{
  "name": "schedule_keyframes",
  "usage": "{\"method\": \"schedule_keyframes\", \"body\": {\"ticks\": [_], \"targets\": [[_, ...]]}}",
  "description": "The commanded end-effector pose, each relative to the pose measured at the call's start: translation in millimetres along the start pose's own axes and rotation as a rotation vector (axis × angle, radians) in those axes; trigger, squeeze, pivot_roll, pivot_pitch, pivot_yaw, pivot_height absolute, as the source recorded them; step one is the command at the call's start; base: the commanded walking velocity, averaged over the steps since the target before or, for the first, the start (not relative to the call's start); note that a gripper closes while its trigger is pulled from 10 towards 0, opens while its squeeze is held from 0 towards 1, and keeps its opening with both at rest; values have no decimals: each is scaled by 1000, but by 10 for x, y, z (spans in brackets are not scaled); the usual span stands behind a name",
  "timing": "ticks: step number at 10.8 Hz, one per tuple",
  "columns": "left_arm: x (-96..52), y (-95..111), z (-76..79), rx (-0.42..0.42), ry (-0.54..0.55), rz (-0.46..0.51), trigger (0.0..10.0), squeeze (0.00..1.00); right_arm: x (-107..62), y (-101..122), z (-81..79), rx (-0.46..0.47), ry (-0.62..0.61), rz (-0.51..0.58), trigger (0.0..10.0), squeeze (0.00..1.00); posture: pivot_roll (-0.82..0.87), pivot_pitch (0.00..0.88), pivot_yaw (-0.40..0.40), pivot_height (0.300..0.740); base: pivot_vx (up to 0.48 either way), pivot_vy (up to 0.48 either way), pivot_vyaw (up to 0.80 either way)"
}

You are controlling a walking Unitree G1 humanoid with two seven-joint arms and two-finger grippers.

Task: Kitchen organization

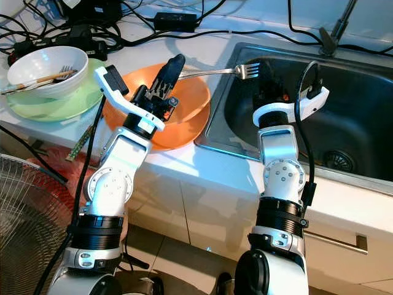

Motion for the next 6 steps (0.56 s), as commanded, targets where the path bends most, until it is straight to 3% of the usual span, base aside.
{"method": "schedule_keyframes", "body": {"ticks": [1, 4, 5, 6], "targets": [[-6, -175, 108, -48, -13, -35, 10000, 0, -5, -33, -39, -5, 19, -12, 0, 0, 90, 167, 45, 740, 0, 0, 0], [0, -182, 115, -23, -8, -48, 10000, 0, -7, -31, -25, -12, 10, -10, 0, 0, 91, 176, 45, 740, 0, 0, 0], [5, -193, 116, -5, -11, -59, 10000, 1000, -4, -34, -11, -23, -1, -14, 10000, 0, 92, 177, 45, 740, 0, 0, 0], [-2, -205, 120, 3, -17, -64, 10000, 1000, -2, -36, -7, -25, -4, -15, 10000, 0, 92, 178, 45, 740, 0, 0, 0]]}}
Point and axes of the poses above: a point about 5 cm out from each wrist's last joint towards the gripper, its own x axis pointing out of the wrist towards the gripper, its own y axis along the axis of the wrist's last joint, z = x × y, the point moved 1 cm from there along x, pointing out of the wrist towards the gripper, and after that the axes turned 3 degrees about x, right-handed, at the moved point
